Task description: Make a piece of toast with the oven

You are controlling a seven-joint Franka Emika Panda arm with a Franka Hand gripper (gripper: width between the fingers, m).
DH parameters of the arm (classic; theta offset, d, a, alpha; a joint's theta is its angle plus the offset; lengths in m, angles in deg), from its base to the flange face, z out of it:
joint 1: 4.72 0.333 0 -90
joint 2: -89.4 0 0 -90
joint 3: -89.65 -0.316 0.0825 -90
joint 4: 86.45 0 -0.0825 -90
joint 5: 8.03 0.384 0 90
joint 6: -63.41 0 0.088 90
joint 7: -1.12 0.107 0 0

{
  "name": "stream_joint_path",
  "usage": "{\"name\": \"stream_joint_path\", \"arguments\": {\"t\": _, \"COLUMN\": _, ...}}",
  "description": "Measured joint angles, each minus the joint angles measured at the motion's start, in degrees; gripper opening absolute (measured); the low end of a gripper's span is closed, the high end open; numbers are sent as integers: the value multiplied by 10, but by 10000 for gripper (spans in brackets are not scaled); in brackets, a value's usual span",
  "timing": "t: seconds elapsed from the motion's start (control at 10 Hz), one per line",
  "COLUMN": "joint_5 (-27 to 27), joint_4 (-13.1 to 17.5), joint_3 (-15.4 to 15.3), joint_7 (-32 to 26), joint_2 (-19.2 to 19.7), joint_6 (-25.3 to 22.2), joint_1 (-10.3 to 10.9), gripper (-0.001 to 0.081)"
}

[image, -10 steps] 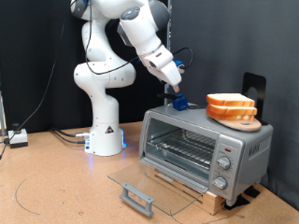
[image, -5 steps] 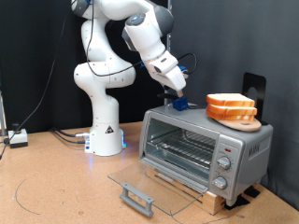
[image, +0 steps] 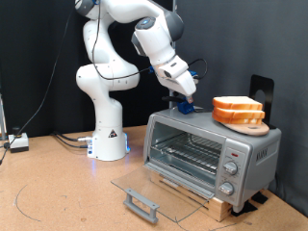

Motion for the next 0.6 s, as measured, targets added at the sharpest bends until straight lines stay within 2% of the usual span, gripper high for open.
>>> {"name": "stream_joint_path", "arguments": {"t": 0.6, "joint_5": 18, "joint_4": -6, "joint_3": -22, "joint_7": 2, "joint_2": 33, "joint_6": 35, "joint_1": -6, "gripper": 809}}
